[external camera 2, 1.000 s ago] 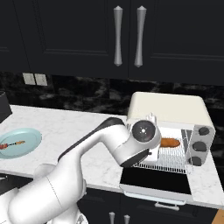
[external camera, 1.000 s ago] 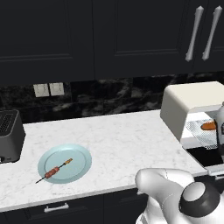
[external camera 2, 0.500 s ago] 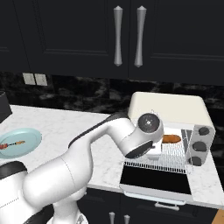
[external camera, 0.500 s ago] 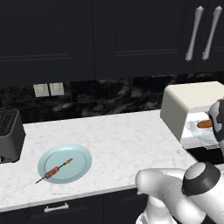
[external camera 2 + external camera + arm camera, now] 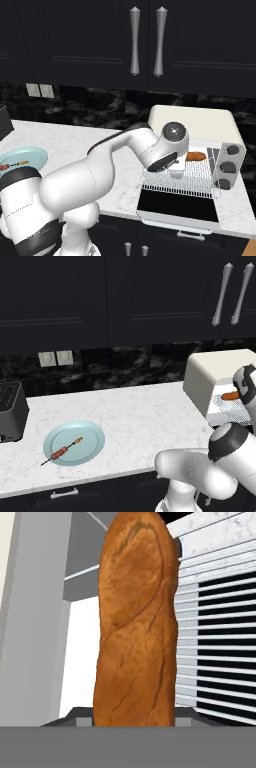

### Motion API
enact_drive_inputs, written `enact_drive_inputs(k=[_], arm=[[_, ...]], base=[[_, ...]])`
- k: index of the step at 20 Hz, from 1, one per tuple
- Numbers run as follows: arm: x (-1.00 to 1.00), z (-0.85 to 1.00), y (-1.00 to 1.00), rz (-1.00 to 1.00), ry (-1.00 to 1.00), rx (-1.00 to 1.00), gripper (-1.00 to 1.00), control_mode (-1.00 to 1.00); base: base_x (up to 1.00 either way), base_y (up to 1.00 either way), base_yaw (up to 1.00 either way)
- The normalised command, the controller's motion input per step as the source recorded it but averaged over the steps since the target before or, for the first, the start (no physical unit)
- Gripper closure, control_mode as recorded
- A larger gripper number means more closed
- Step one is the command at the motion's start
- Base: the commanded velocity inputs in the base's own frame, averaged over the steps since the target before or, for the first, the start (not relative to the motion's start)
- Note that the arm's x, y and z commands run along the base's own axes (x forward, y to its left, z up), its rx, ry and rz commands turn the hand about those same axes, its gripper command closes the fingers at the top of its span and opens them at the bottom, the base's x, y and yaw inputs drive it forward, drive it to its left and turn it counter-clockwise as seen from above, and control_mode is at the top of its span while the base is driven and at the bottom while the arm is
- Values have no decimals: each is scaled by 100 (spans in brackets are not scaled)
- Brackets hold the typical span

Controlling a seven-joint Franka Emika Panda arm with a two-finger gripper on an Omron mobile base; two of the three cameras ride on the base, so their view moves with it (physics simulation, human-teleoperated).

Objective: Pick up the kebab skewer and baguette bread, and place them inside the toaster oven. Close the toaster oven door and start by setting the timer.

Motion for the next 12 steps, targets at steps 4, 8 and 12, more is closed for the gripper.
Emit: enact_drive_inputs(k=[4,8,12], arm=[[26,-31,-3,0,0,2,100,-100],[34,-25,-14,0,0,4,100,-100],[36,-11,-34,0,0,6,100,-100]], base=[[0,0,0],[0,0,0],[0,0,0]])
